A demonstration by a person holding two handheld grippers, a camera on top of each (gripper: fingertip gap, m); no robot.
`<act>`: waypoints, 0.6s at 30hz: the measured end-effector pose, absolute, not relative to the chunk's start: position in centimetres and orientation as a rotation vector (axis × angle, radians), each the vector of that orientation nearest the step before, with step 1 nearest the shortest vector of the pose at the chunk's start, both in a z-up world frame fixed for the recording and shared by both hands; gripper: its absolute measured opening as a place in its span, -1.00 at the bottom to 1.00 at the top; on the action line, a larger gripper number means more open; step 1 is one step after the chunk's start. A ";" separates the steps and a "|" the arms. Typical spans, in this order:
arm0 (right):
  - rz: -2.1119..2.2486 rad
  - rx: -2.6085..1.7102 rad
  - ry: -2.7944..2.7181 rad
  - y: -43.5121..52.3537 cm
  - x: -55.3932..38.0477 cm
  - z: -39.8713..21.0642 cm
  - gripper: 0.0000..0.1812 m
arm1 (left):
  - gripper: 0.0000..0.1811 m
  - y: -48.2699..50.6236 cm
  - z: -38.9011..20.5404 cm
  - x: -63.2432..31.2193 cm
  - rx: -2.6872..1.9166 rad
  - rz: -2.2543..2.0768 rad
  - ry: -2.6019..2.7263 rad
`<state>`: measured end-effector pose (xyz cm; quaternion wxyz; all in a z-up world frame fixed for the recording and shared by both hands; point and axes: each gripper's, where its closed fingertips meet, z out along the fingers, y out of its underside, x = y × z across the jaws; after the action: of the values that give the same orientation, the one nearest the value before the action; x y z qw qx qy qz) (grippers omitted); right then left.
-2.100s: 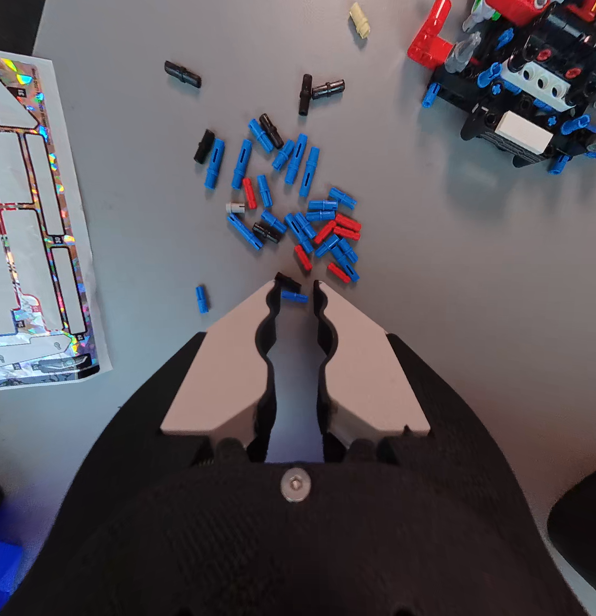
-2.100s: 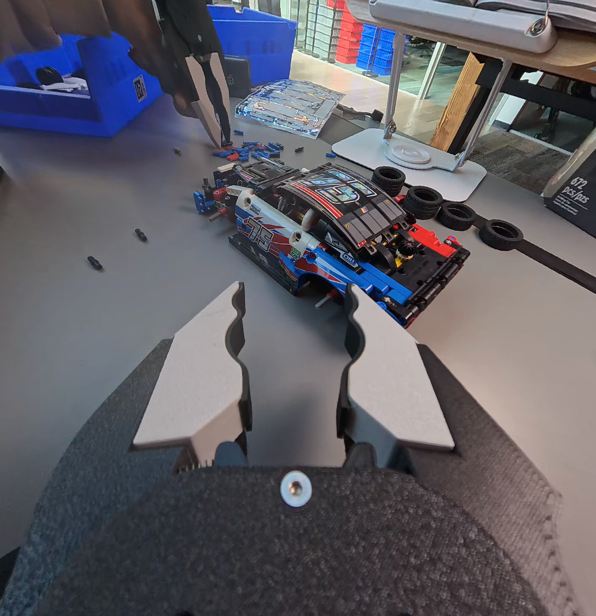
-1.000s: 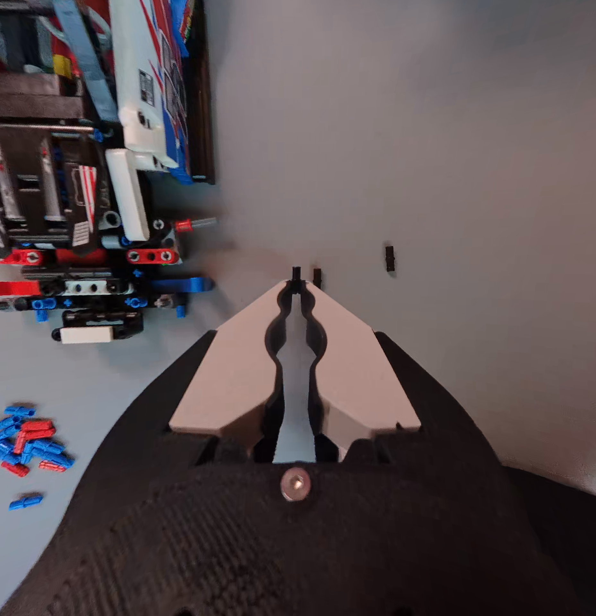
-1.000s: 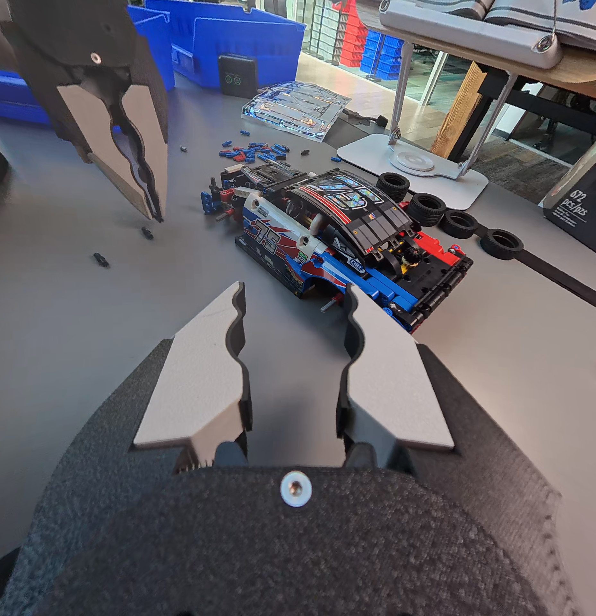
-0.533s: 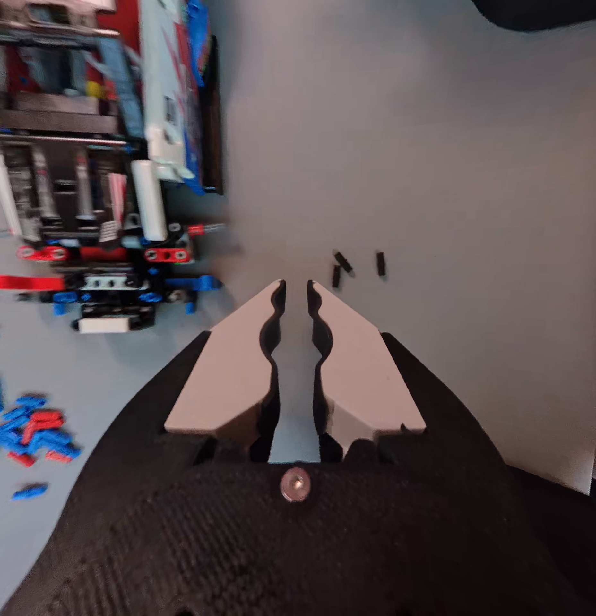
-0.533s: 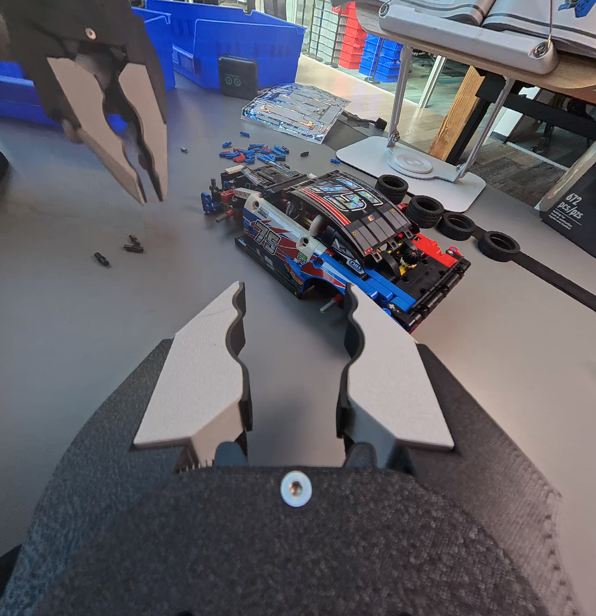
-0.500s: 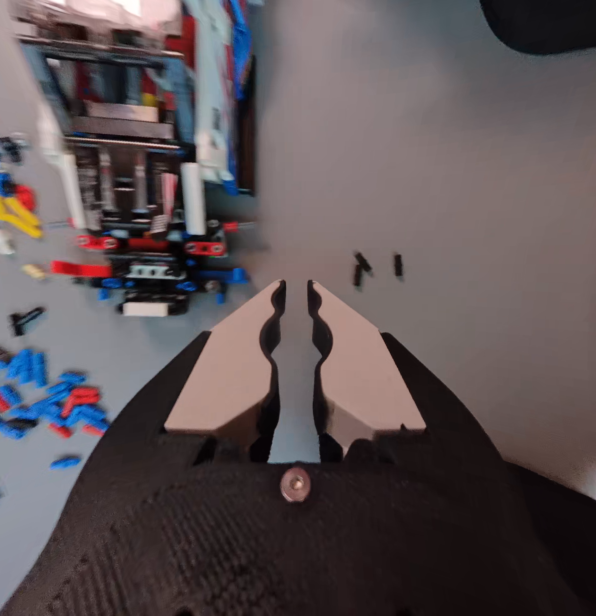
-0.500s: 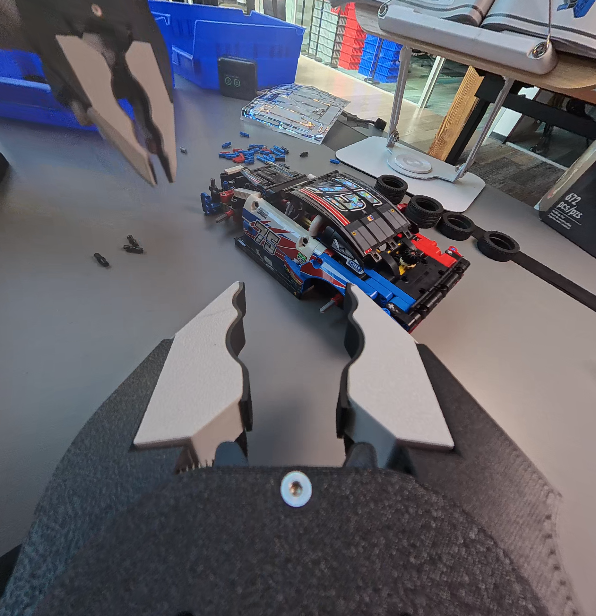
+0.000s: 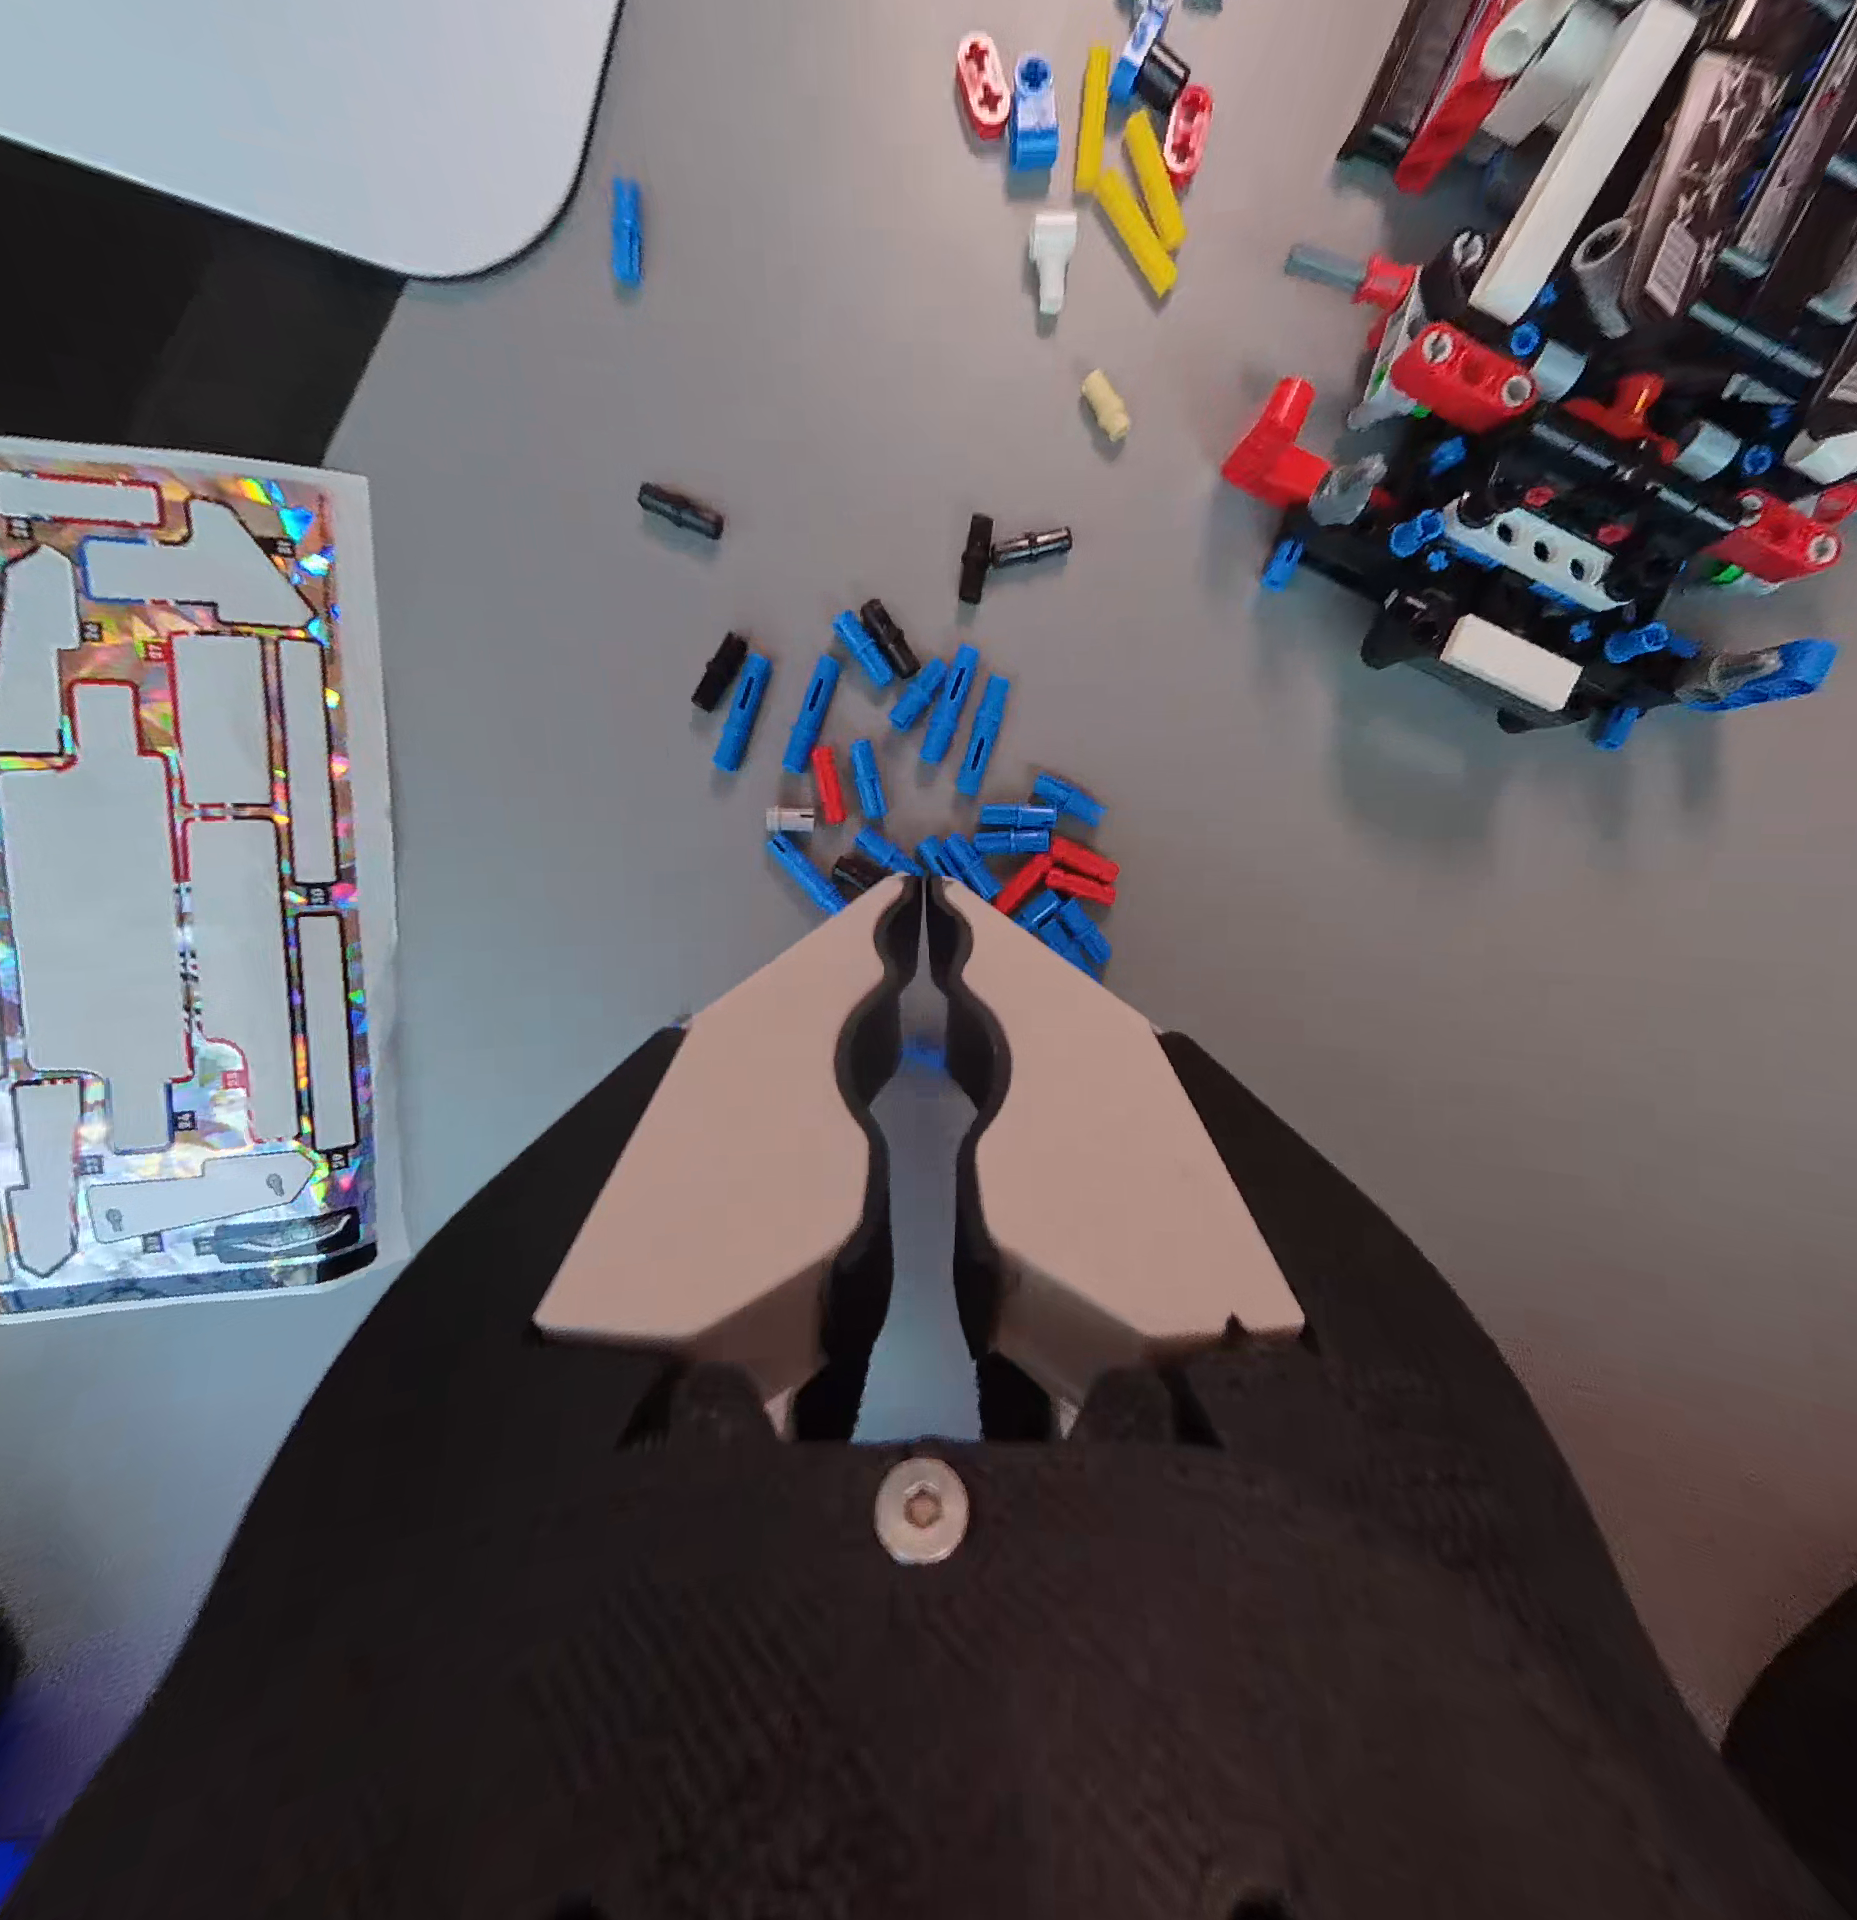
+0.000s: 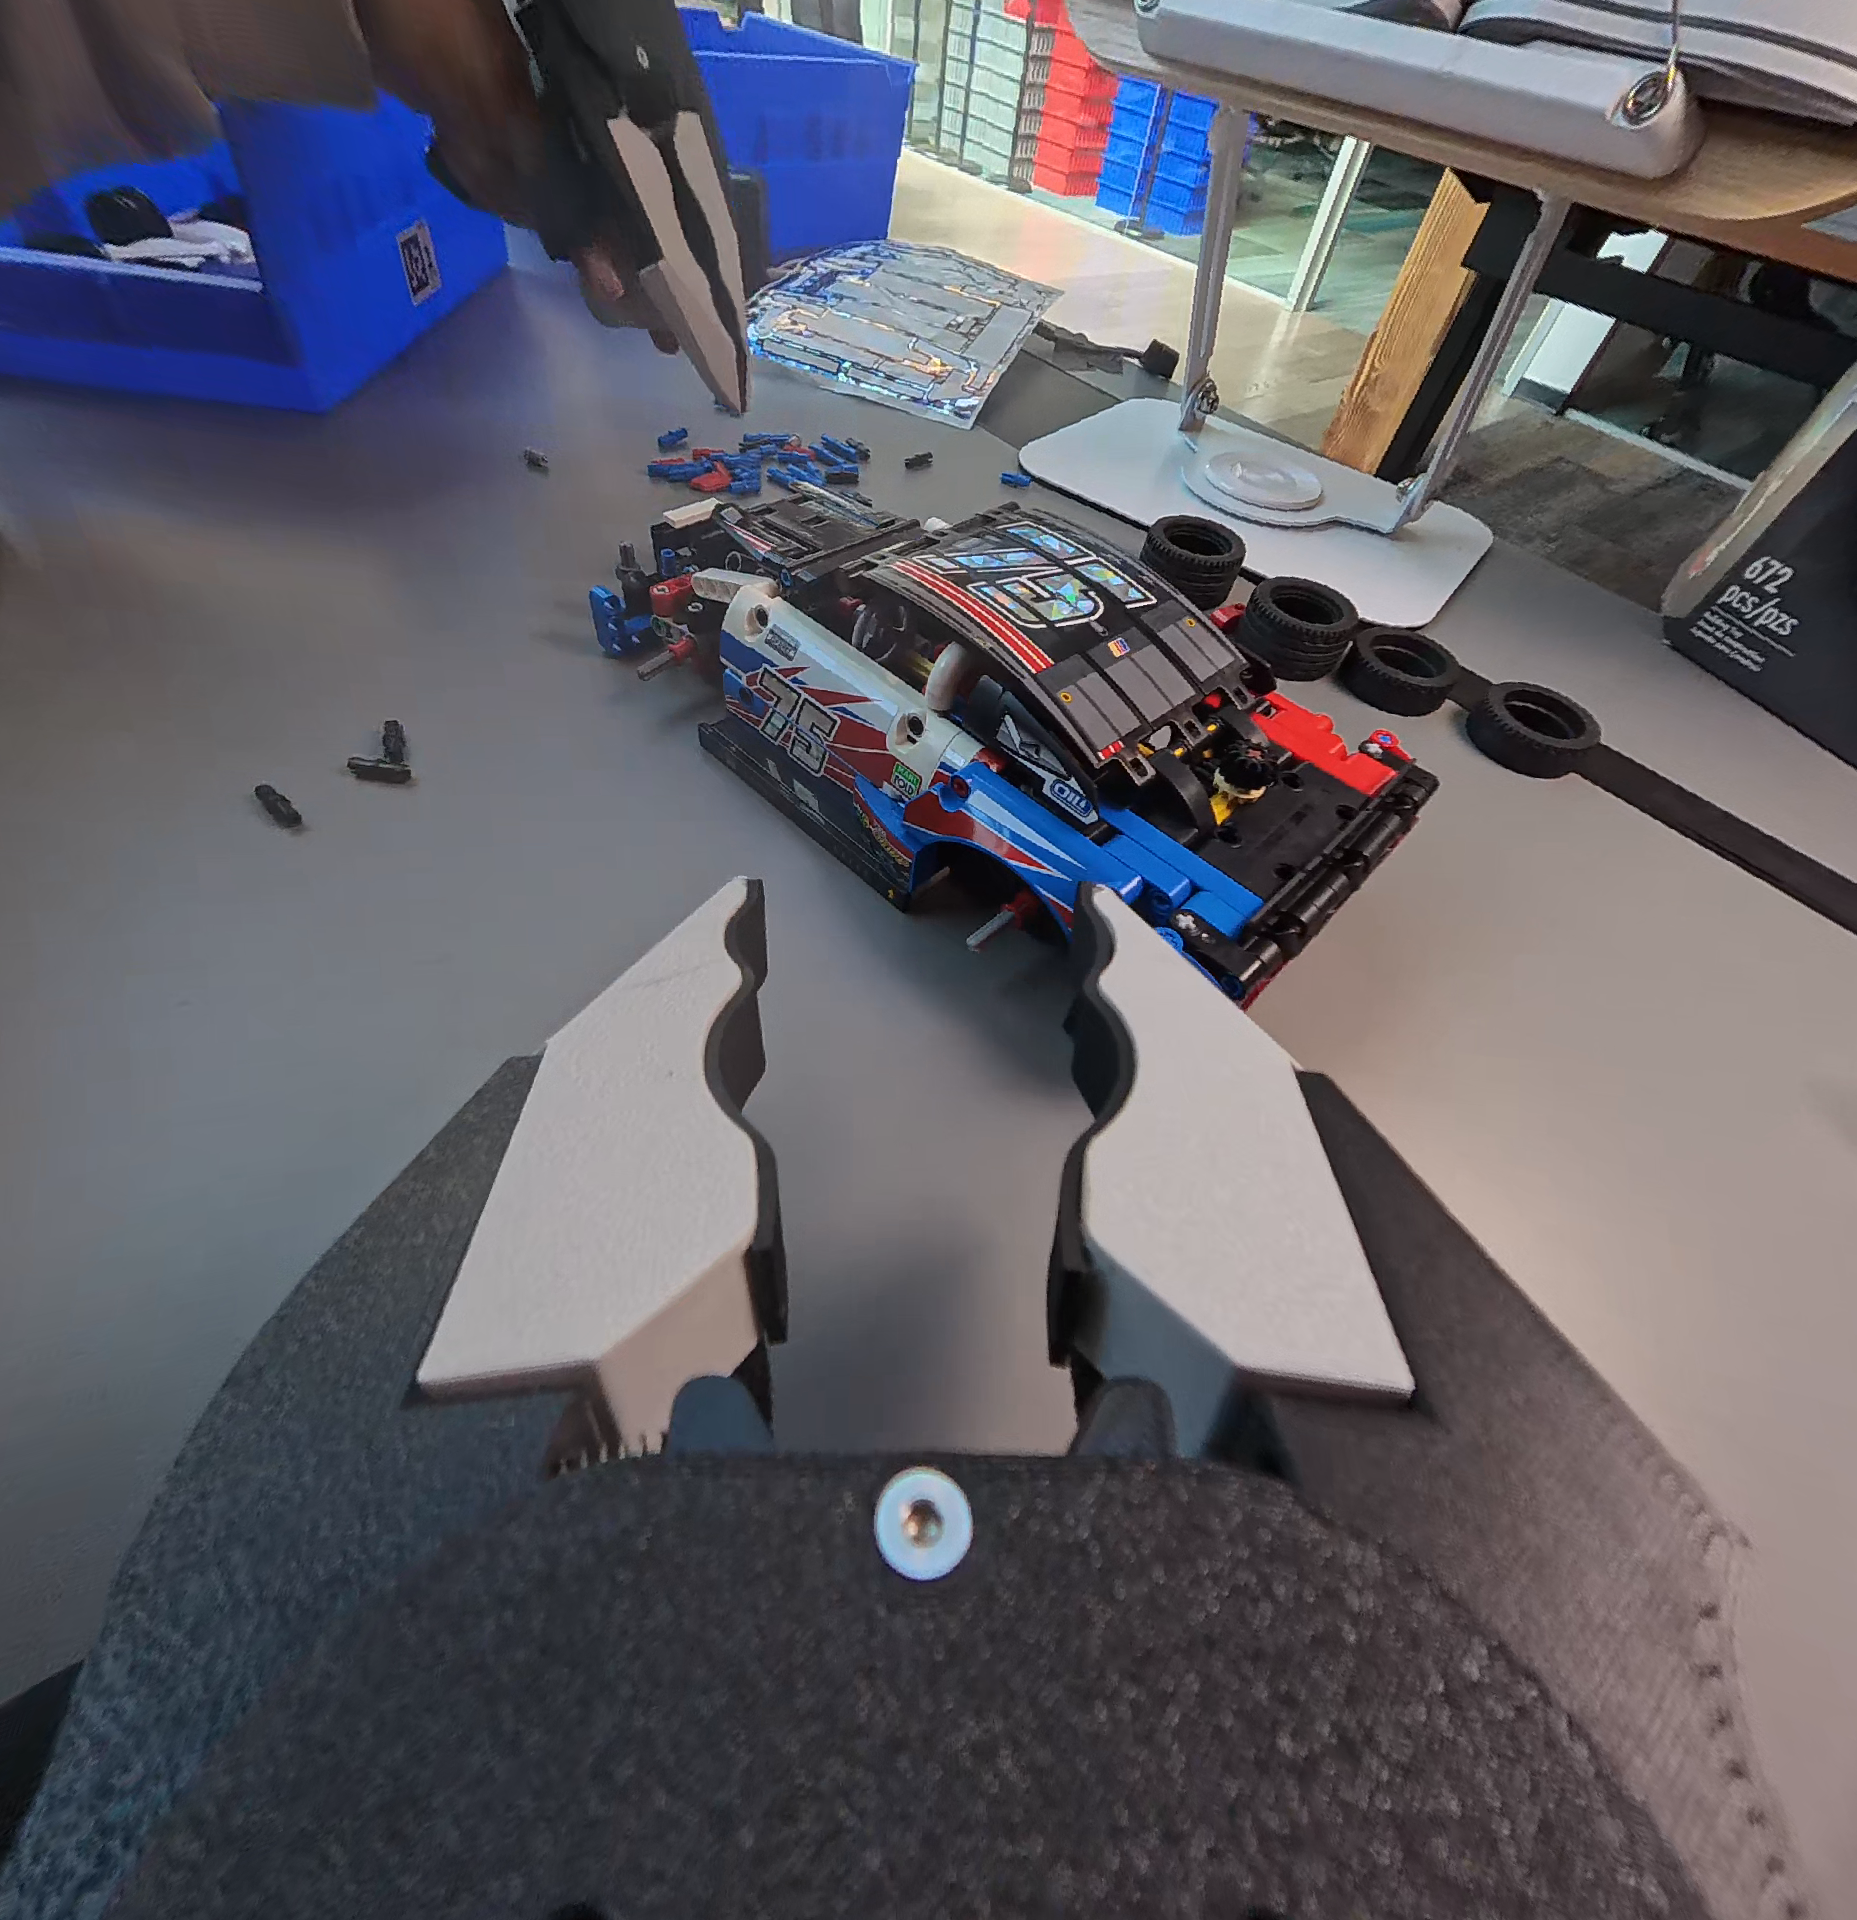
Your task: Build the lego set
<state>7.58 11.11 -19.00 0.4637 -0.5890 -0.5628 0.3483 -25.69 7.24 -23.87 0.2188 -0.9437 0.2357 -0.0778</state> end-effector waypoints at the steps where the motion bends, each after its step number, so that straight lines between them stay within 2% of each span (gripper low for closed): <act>1: 0.862 -1.453 -1.385 11.1 7.5 -19.1 -0.37 | -1.00 7.2 -24.3 -25.7 -2.628 -0.231 0.648; 12: 0.860 -1.460 -1.410 10.9 7.4 -19.6 -0.37 | -0.89 7.2 -25.6 -26.4 -2.693 -0.229 0.596; 18: 0.856 -1.459 -1.413 10.8 7.4 -19.6 -0.37 | -0.91 7.7 -25.7 -26.9 -2.689 -0.178 0.584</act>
<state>7.43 10.85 -19.64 0.4517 -0.5907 -0.5718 0.3465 -26.86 7.74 -25.70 0.1909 -0.9573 0.2078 -0.0633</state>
